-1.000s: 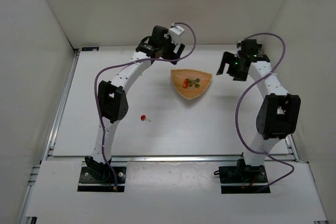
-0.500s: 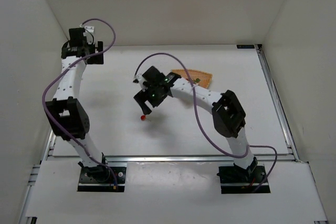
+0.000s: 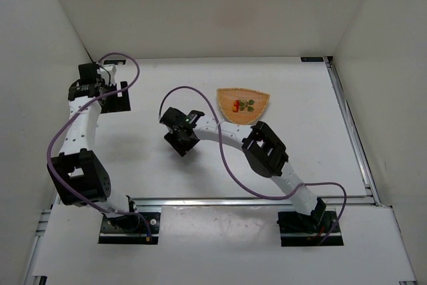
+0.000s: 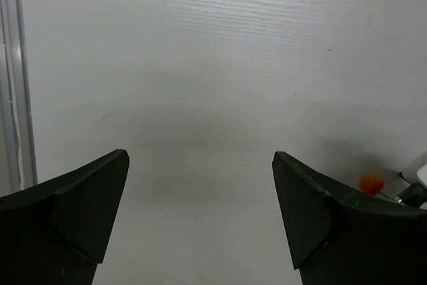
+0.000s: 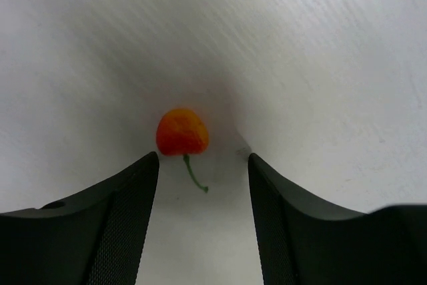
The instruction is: Place and organize the fake fruits in the fruit bowl
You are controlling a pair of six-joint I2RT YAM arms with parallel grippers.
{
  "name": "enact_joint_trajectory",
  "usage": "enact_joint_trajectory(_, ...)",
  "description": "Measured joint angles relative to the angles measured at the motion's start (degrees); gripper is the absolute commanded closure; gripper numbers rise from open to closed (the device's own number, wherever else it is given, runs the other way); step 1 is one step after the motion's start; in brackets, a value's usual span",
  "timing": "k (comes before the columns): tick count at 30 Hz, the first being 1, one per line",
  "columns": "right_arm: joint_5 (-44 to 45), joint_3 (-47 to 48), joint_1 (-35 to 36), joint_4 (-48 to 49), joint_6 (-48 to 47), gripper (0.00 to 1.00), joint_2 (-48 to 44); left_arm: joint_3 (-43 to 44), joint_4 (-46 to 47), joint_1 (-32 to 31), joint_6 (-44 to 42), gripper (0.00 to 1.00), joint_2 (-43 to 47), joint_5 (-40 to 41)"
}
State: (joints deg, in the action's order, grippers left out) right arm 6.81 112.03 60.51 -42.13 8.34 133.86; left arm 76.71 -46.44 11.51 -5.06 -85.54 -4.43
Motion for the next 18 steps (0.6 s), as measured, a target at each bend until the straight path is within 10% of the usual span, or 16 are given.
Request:
enact_joint_trajectory(8,1.57,0.26,-0.66,0.11,1.86,0.98,0.24,5.4,-1.79,0.02,0.2,0.0,-3.37,-3.56)
enact_joint_trajectory(18,-0.76,-0.28,-3.1,0.2,5.75,1.0,-0.52,6.58,-3.85,1.29,0.22,0.0,-7.69,-4.28)
